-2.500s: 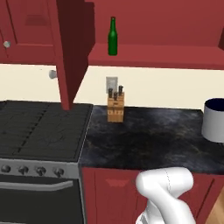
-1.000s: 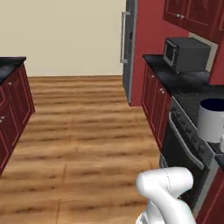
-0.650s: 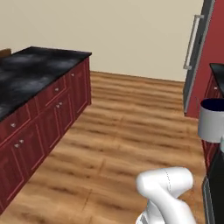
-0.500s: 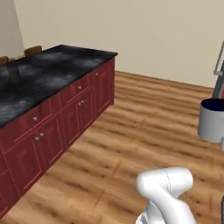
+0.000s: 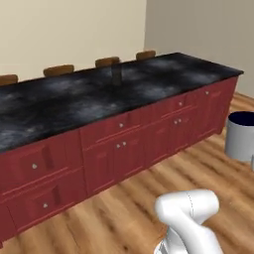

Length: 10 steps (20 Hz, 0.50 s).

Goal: Open the cabinet directly in front. Then move the beer and the mug to the dining counter with the jar on it.

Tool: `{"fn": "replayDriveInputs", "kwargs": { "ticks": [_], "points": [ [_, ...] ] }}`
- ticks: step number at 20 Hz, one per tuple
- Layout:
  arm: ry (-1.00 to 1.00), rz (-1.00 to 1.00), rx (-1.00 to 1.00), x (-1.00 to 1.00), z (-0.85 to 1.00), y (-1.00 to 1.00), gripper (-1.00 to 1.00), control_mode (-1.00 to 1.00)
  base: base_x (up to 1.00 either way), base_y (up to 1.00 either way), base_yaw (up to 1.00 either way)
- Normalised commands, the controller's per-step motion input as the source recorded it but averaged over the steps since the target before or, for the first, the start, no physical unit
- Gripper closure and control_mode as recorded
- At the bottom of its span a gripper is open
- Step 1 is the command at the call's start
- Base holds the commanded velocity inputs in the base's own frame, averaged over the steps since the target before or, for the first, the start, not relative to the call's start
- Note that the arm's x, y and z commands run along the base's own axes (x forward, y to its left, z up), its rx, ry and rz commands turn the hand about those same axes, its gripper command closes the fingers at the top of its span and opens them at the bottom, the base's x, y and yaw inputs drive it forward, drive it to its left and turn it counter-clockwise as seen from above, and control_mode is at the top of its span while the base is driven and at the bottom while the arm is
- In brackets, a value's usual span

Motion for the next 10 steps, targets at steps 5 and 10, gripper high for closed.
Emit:
{"fn": "replayDriveInputs", "kwargs": {
  "ticks": [5,10],
  "points": [
    [0.0,0.0,0.0,0.0,0.0,0.0,1.0,1.0,0.83,0.0,0.75],
    [0.0,0.0,0.0,0.0,0.0,0.0,1.0,1.0,1.0,0.08,0.33]
  ]
}}
